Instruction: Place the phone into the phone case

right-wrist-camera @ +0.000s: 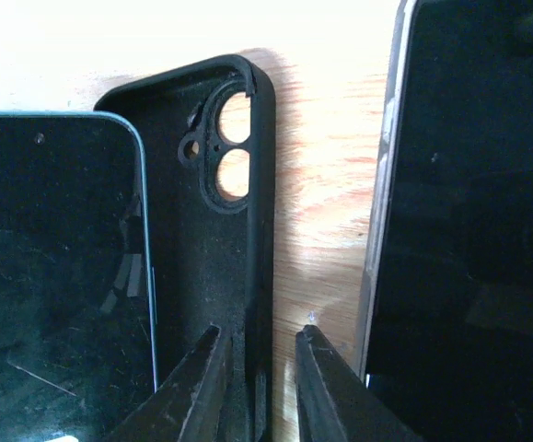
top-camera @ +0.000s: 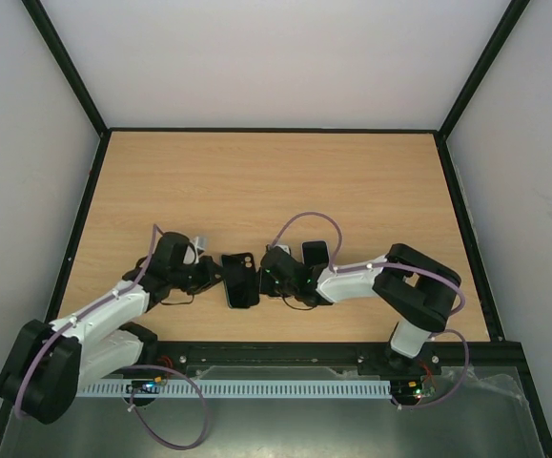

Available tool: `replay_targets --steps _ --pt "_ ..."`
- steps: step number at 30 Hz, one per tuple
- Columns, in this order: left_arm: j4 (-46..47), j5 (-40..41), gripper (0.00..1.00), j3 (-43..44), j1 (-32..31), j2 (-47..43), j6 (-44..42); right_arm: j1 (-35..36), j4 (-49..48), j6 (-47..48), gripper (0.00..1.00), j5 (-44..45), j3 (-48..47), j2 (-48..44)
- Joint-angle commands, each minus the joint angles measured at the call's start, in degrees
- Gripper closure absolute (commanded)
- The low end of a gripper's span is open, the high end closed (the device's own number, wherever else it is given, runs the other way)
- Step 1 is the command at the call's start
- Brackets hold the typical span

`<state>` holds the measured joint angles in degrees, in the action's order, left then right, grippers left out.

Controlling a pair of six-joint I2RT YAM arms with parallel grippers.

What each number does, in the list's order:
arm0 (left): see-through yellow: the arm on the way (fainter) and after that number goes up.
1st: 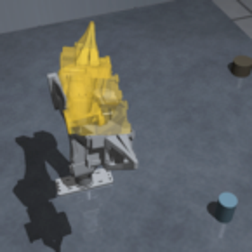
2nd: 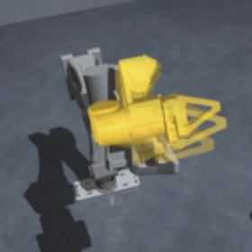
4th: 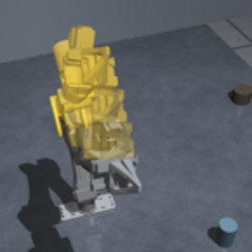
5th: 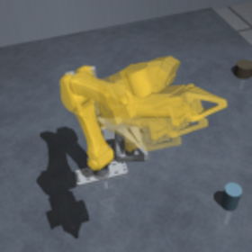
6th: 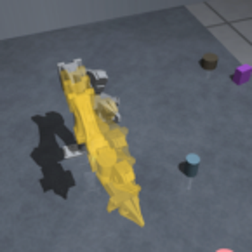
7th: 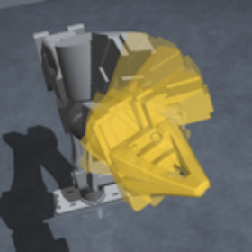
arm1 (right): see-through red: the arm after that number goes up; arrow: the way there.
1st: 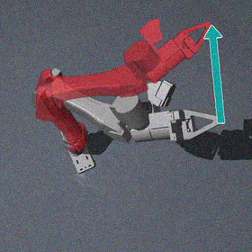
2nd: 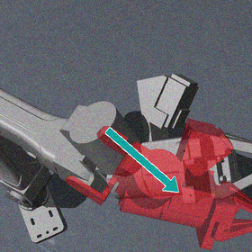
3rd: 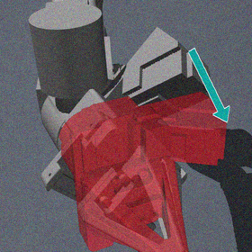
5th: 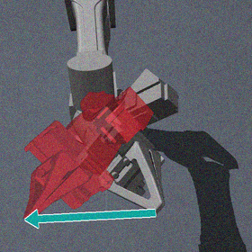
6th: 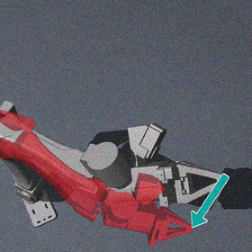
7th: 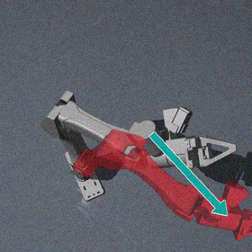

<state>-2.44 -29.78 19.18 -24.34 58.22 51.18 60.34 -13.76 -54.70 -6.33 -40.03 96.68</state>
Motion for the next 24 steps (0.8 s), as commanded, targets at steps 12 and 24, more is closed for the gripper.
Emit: replay_targets --steps 12,24 --pt "4.9 -2.0 0.97 2.6 0.5 5.8 -1.3 -0.2 -2.0 -1.2 0.83 -2.8 0.3 2.5" --pt "9.2 -2.7 0.97 2.7 0.4 10.8 -0.6 -0.2 -3.8 -2.0 0.83 -4.6 0.8 2.7"
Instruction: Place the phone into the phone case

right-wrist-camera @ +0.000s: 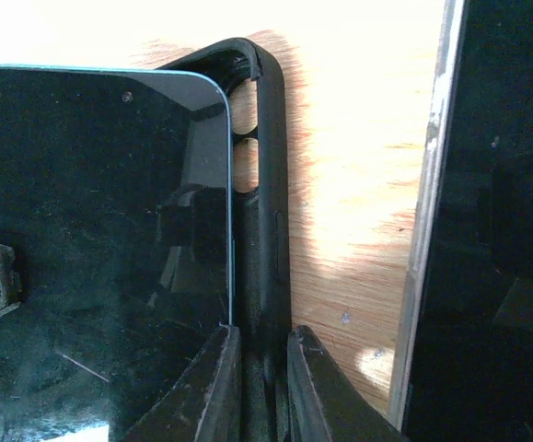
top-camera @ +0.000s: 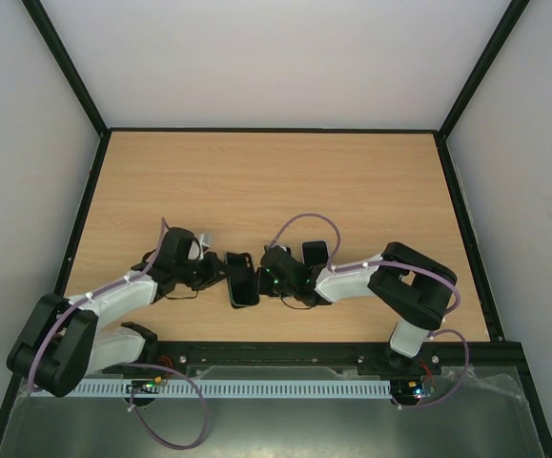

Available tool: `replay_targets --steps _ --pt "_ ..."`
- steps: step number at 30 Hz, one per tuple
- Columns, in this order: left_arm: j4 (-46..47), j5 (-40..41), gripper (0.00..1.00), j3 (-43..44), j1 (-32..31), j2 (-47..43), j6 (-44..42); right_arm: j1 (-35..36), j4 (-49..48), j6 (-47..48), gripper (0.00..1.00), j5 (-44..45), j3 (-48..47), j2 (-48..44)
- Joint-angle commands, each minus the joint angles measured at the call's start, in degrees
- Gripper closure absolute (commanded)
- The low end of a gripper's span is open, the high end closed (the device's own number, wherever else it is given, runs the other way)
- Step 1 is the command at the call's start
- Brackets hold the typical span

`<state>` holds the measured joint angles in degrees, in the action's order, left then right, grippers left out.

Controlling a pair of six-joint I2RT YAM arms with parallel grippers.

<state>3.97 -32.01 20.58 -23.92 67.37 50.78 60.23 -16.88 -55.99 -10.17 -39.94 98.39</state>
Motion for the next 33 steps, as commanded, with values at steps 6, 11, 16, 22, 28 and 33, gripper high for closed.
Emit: replay_targets --steps 6,11,16,22,28,33 --pt "3.8 0.8 0.97 1.2 -0.2 3.4 0.1 -0.1 -2.5 -2.0 0.83 -2.2 1.7 1.3" --pt "3.8 2.3 0.96 1.2 -0.2 4.8 0.1 -0.2 -5.3 -3.9 0.83 -4.0 3.1 0.9" --pt "0.7 4.6 0.86 1.3 -0.2 4.2 -0.5 -0.1 -6.5 -4.9 0.82 -5.1 4.1 0.9" --pt "-4.2 8.0 0.77 2.0 -0.2 1.8 -1.7 -0.1 -7.2 -5.6 0.82 -4.9 5.1 0.9" --pt "-6.6 8.8 0.75 1.8 -0.3 0.4 -2.3 -0.1 -8.0 -6.6 0.82 -5.3 5.9 1.0" --pt "-5.5 6.7 0.81 0.9 -0.3 -0.3 -1.5 -0.2 -9.1 -7.5 0.82 -6.3 6.5 0.8"
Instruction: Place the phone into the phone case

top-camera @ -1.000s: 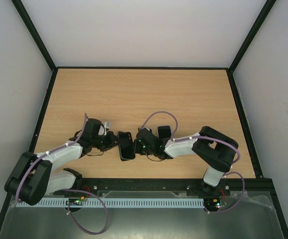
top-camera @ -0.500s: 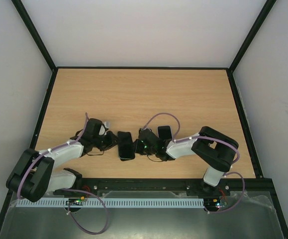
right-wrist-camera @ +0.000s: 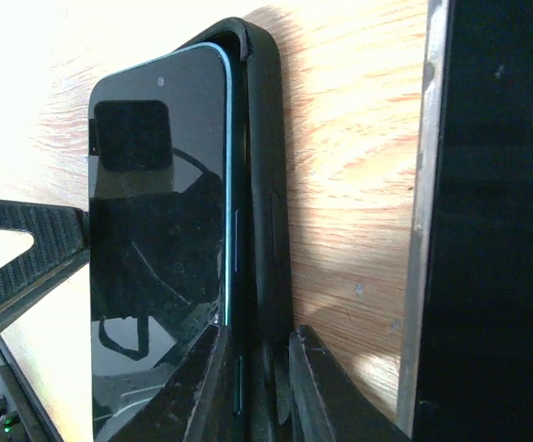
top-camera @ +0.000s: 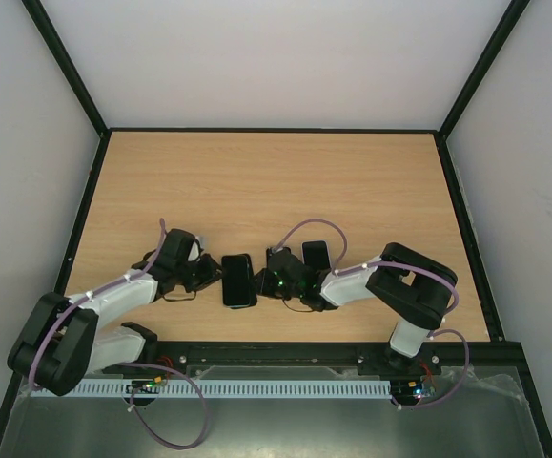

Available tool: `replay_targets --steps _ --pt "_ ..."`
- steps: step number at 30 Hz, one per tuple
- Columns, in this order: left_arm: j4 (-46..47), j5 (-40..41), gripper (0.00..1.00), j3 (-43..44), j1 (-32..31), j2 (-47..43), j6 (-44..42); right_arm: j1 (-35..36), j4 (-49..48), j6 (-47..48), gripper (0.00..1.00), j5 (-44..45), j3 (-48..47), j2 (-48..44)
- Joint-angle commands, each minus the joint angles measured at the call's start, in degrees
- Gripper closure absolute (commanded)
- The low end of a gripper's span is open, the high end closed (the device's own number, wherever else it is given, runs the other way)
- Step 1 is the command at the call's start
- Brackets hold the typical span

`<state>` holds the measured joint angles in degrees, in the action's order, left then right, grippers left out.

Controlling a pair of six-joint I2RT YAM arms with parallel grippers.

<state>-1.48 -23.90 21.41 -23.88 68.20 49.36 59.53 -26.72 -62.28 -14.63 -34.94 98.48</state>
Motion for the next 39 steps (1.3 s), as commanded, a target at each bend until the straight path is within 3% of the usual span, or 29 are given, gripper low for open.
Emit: replay_targets --steps 1,15,22,28,34,39 --pt "0.2 -1.8 0.82 -0.1 -0.4 -1.1 0.1 0.5 0.5 -1.4 0.82 -2.2 1.5 0.7" --pt "4.4 -2.7 0.85 -2.3 -2.9 -1.1 4.9 0.6 -6.3 -5.9 0.79 -4.6 4.0 1.0" --pt "-6.7 4.7 0.66 0.2 -3.3 -4.9 2.5 0.6 -0.1 -3.8 0.76 -2.2 3.1 -0.5" --pt "-10.8 7.0 0.61 -0.9 -5.2 -9.1 3.4 1.1 0.9 -4.1 0.76 -3.7 3.4 -0.9" --pt "-4.2 3.7 0.63 -6.0 -8.7 -12.6 9.4 2.1 0.6 -4.8 0.76 -3.6 3.1 -1.4" --pt "-2.3 5.7 0.74 -6.7 -11.0 -12.4 11.3 3.5 -1.5 -6.2 0.76 -3.0 3.4 -0.9"
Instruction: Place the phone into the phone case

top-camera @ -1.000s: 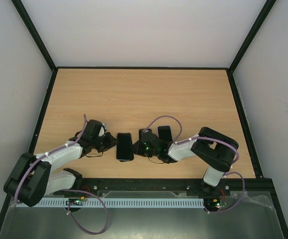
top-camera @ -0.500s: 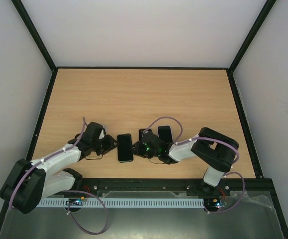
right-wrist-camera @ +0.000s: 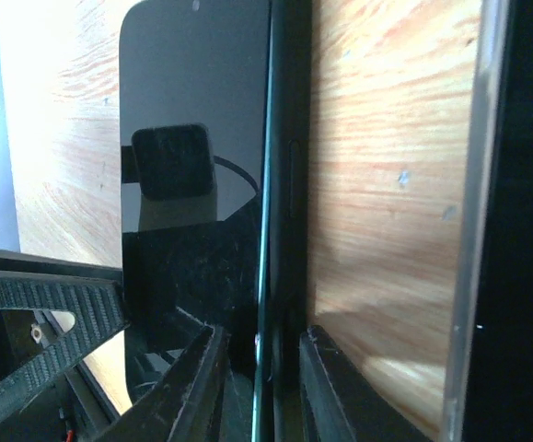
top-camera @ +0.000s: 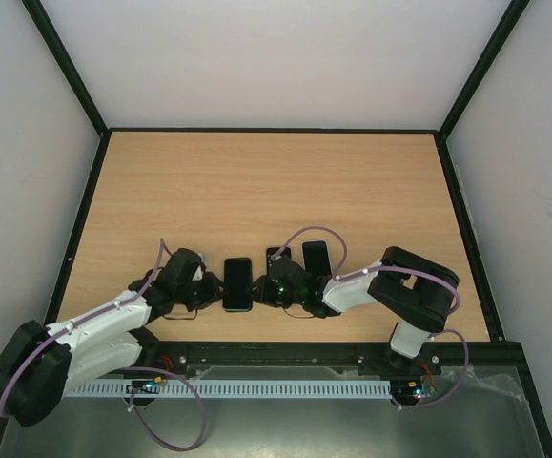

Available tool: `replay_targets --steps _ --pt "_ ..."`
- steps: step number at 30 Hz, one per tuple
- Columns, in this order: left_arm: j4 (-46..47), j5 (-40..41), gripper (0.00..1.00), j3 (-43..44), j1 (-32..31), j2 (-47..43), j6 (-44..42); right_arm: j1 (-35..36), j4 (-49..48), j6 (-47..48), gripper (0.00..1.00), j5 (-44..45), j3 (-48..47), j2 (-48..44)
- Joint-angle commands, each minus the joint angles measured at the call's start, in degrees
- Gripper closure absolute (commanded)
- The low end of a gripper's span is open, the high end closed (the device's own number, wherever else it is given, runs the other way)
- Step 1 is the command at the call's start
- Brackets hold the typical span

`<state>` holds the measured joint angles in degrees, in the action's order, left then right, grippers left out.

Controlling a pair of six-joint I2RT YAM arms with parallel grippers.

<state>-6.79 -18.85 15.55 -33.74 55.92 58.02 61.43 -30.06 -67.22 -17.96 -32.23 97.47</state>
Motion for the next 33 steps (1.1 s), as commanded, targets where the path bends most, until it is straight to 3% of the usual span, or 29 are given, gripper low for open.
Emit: replay_targets --steps 1,6,12,19,22,27,33 --pt "3.8 0.5 0.77 -1.1 -1.3 0.4 2.9 1.8 1.3 -1.6 0.76 0.5 0.9 0.2" --pt "6.0 1.8 0.92 -0.3 -4.1 1.5 4.3 2.3 1.1 -2.3 0.82 1.7 1.6 0.4" --pt "7.7 5.9 0.94 -0.9 -8.0 2.3 7.5 2.7 3.7 -2.4 0.85 3.8 1.3 1.6" --pt "4.3 7.4 0.75 -0.2 -8.2 -2.3 8.1 2.7 5.4 -1.6 0.93 7.1 2.1 2.7" --pt "0.5 10.2 0.72 0.2 -7.3 -3.9 8.2 2.5 6.3 -0.3 0.94 7.8 1.6 1.3" --pt "-0.2 9.3 0.62 -1.0 -2.9 -7.1 6.5 1.5 6.8 2.7 0.83 8.9 1.2 -4.1" --pt "0.2 5.0 0.59 -0.2 2.1 -5.7 1.8 -0.3 5.7 3.1 0.73 7.0 0.7 -5.1"
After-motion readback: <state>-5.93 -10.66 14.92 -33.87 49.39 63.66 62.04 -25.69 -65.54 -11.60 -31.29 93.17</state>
